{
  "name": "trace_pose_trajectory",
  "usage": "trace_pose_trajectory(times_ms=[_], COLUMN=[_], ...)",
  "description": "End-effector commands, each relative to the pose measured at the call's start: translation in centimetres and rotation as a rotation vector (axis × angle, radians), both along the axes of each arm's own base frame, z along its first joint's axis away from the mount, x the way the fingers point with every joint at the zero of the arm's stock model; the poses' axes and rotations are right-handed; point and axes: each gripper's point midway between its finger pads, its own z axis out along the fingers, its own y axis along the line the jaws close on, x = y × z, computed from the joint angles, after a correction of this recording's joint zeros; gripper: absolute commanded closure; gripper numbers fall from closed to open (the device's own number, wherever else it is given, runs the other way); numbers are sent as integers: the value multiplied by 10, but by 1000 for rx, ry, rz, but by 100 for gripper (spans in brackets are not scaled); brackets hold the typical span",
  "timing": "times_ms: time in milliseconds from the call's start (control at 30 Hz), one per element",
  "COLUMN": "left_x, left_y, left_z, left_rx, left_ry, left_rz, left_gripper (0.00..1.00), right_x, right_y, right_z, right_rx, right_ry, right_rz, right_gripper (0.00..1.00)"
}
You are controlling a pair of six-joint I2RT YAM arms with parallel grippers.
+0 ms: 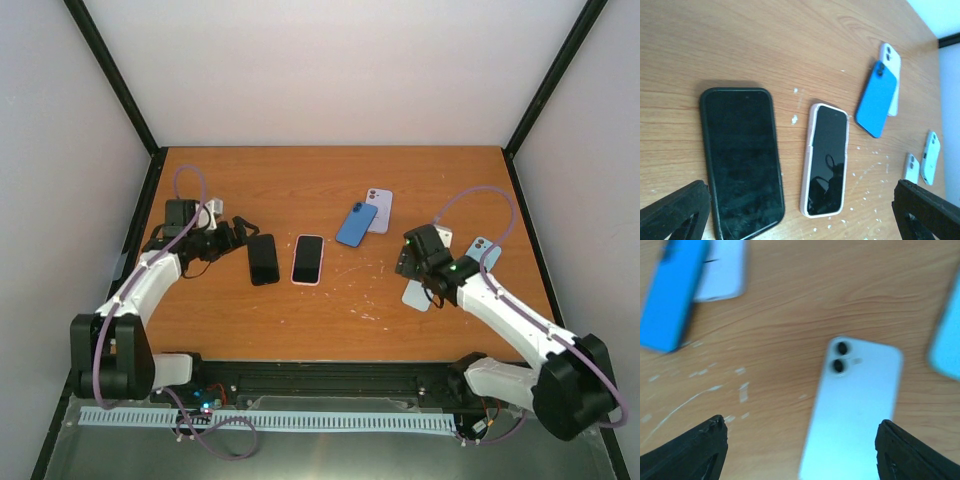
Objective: Put the phone into the phone case
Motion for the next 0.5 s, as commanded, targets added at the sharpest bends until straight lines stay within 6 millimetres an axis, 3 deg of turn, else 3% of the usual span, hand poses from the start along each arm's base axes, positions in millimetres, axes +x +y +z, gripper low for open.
trace_pose_trajectory(times_ms=[0,200,467], left_x=[-15,-25,-28], left_y=[-9,-14,-21], left_z=[20,23,32], left_rx=[-9,-23,-47], left_ry=[-73,-101,-133], left_rz=[-91,-137,-181], left_gripper=[0,1,1], right_x=[17,35,54], right_y=[-54,-120,-173], right_z=[-16,-40,-51], right_rx=[-131,-144,-124], right_ry=[59,151,200], right_rz=[-131,-317,-445], right_gripper=[22,16,3])
